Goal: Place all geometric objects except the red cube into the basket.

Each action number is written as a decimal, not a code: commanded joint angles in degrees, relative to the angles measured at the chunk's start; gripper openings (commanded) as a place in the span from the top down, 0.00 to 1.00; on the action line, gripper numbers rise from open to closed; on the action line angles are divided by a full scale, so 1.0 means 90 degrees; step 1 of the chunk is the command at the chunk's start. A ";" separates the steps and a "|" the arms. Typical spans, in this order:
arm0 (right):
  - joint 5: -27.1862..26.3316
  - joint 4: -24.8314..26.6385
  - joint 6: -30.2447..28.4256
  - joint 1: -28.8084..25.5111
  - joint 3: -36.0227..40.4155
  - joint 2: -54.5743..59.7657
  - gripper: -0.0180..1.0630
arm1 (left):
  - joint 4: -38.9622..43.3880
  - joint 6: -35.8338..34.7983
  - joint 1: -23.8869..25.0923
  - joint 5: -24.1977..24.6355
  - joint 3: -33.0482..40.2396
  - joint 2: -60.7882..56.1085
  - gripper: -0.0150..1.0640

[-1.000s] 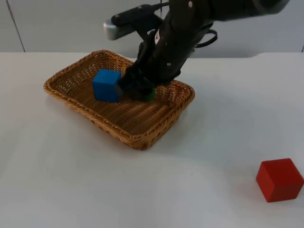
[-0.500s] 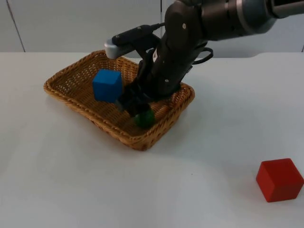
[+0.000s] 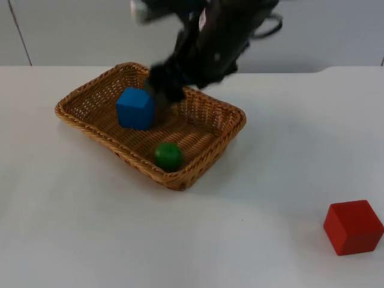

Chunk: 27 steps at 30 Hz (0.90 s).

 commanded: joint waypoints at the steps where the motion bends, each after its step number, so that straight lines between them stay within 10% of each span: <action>1: 0.0212 0.0016 -0.0028 0.0042 -0.0029 -0.0420 0.34 | -0.0039 -0.0002 0.0014 -0.0038 0.0026 -0.0054 0.01; 16: 0.1213 -0.0049 0.0159 0.0042 0.0043 -0.2426 0.34 | -0.0099 -0.0002 0.0014 -0.0037 0.0026 -0.0094 0.01; 27: 0.0583 0.0013 0.0162 0.0042 0.1629 -0.3968 0.34 | -0.0278 0.0208 0.0014 0.0165 0.0026 -0.1032 0.01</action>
